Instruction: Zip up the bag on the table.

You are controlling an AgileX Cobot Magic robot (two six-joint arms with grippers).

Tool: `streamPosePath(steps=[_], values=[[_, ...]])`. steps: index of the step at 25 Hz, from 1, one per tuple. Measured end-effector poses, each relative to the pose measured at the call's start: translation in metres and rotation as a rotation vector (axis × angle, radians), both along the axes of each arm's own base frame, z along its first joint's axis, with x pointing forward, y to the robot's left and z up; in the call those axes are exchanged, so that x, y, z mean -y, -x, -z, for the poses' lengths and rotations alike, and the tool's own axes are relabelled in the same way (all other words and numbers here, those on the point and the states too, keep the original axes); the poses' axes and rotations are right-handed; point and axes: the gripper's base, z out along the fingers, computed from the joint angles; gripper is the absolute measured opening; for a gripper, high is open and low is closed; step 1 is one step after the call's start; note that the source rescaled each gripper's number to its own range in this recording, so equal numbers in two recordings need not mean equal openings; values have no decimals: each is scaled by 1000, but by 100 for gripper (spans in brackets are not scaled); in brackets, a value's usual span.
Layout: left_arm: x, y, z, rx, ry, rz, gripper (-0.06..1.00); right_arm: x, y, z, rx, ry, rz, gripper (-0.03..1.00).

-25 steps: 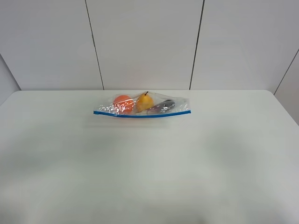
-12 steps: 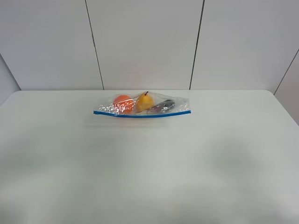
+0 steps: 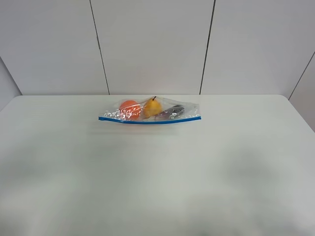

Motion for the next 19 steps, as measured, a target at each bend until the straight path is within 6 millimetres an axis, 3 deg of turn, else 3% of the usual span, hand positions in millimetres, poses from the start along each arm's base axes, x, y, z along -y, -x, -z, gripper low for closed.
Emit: streamPosePath(steps=[19], values=[[0,0,0,0,0,0,50,0,-1,0,6,-4,7,94]])
